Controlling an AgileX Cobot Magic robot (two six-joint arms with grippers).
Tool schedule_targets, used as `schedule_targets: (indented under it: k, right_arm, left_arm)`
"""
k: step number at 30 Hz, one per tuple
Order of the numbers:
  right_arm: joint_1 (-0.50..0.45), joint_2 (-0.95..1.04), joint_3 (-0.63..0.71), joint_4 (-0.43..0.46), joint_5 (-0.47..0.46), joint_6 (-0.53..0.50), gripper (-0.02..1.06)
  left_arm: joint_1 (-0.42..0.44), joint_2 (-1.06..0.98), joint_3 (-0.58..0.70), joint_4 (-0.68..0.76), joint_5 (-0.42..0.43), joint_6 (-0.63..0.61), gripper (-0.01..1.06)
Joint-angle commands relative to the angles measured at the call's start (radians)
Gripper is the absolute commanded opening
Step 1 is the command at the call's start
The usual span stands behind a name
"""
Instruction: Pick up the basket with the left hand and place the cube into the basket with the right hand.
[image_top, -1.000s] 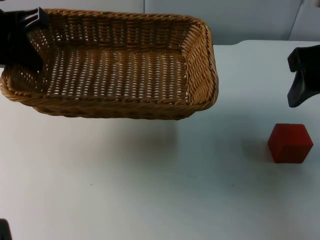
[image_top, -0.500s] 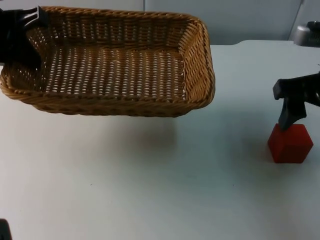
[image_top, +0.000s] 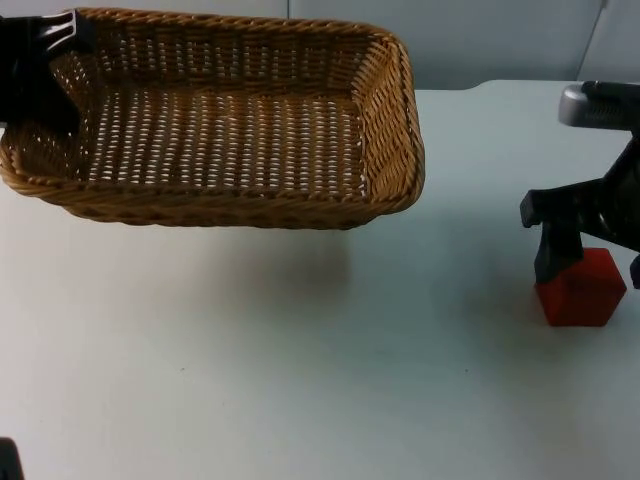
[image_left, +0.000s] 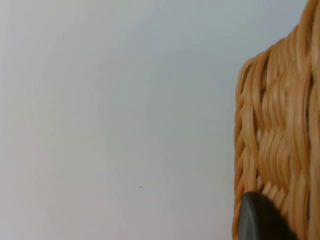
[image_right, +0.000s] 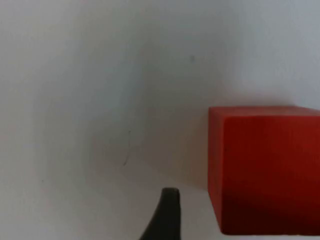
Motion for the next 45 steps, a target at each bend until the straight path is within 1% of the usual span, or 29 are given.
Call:
schedule_targets:
  k: [1,3,12,14,16,20,22,23,24,28,29,30,32,41,43,45]
  right_arm:
    - [-0.005,0.006,-0.008,-0.014,-0.012,0.005,0.77]
    - [-0.007,0.014,-0.009,-0.036,-0.013,0.032,0.77]
    - [-0.044,0.018,-0.015,-0.049,-0.005,0.035,0.77]
    - [-0.047,0.018,-0.015,-0.069,-0.005,0.039,0.77]
    - [-0.048,0.018,-0.015,-0.069,-0.005,0.039,0.77]
    - [-0.048,0.018,-0.015,-0.069,-0.013,0.041,0.73]
    - [-0.048,0.018,-0.015,-0.069,-0.016,0.041,0.69]
    - [-0.048,0.018,-0.015,-0.069,-0.018,0.043,0.59]
    - [-0.048,0.018,-0.015,-0.069,-0.018,0.043,0.59]
    - [-0.048,0.018,-0.015,-0.069,-0.02,0.03,0.27]
    - [-0.048,0.018,-0.015,-0.069,-0.02,0.03,0.27]
    - [-0.048,0.018,-0.015,-0.069,-0.02,0.024,0.23]
    - [-0.048,0.018,-0.015,-0.069,-0.02,0.024,0.21]
    - [-0.048,0.018,-0.023,-0.072,-0.031,0.019,0.21]
    - [-0.048,0.018,-0.031,-0.072,-0.024,0.01,0.21]
    - [-0.048,0.018,-0.084,-0.072,0.025,-0.006,0.21]
  left_arm:
    - [0.004,-0.015,0.0,-0.029,-0.009,-0.007,0.0]
    - [0.004,-0.015,0.0,-0.029,-0.009,-0.007,0.0]
    - [0.004,-0.015,0.0,-0.029,-0.017,-0.007,0.0]
    - [0.004,-0.015,0.0,-0.029,-0.017,-0.007,0.0]
    - [0.004,-0.015,0.0,-0.029,-0.017,-0.007,0.0]
    - [0.004,-0.015,0.0,-0.029,-0.017,-0.007,0.0]
    - [0.004,-0.015,0.0,-0.029,-0.017,-0.007,0.0]
    - [0.004,-0.015,0.0,-0.029,-0.017,-0.007,0.0]
    - [0.004,-0.015,0.0,-0.029,-0.017,-0.007,0.0]
    - [0.004,-0.015,0.0,-0.029,-0.017,-0.007,0.0]
    - [0.004,-0.015,0.0,-0.029,-0.017,-0.007,0.0]
    - [0.004,-0.015,0.0,-0.029,-0.017,-0.007,0.0]
    - [0.004,-0.015,0.0,-0.029,-0.017,-0.007,0.0]
    - [0.004,-0.015,0.0,-0.029,-0.017,-0.007,0.0]
    - [0.004,-0.015,0.0,-0.029,-0.017,-0.007,0.0]
    - [0.004,-0.015,0.0,-0.029,-0.017,-0.007,0.0]
